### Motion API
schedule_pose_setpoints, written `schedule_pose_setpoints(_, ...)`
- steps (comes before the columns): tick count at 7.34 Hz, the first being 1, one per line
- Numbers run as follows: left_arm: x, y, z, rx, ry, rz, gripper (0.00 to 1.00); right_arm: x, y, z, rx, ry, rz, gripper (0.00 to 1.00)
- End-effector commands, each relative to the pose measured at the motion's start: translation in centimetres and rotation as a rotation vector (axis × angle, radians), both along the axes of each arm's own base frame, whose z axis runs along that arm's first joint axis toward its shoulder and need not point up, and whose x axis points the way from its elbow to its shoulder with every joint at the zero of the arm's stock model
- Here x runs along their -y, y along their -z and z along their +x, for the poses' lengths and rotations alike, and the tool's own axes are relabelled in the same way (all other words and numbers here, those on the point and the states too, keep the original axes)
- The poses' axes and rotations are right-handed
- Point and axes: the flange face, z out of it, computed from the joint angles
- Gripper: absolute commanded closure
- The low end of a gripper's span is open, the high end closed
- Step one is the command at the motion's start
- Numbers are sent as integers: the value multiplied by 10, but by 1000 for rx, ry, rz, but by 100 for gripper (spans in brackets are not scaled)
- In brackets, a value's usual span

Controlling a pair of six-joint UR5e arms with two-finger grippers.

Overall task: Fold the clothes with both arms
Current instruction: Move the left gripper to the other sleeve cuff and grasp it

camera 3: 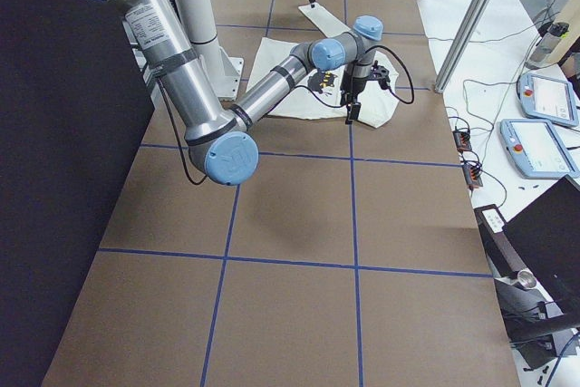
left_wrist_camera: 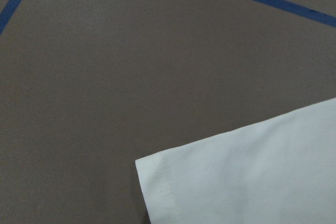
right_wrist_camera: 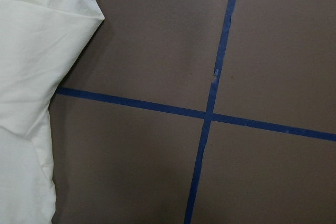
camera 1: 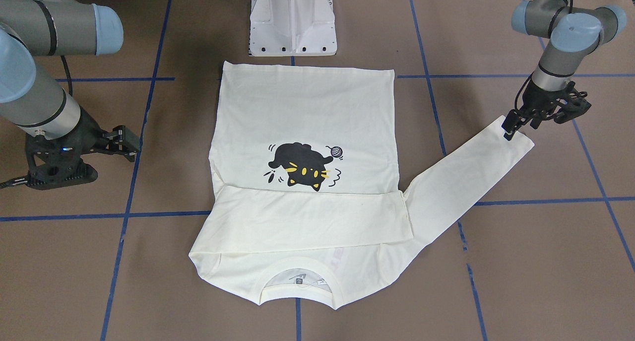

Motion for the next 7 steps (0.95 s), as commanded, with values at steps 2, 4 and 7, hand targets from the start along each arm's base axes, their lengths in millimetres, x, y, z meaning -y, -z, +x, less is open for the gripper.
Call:
schedule_pose_setpoints(2,-7,-2,10,3,-24,-5,3,0,2,-2,1,1,1,0)
schedule_pose_setpoints(4,-8,-3,10,3,-28,-6,4,0,5,-4,2,0,6,0)
schedule_pose_setpoints(7,-8,-2,10,-4,-26,-11,40,1,8,-5,4,2,9,0)
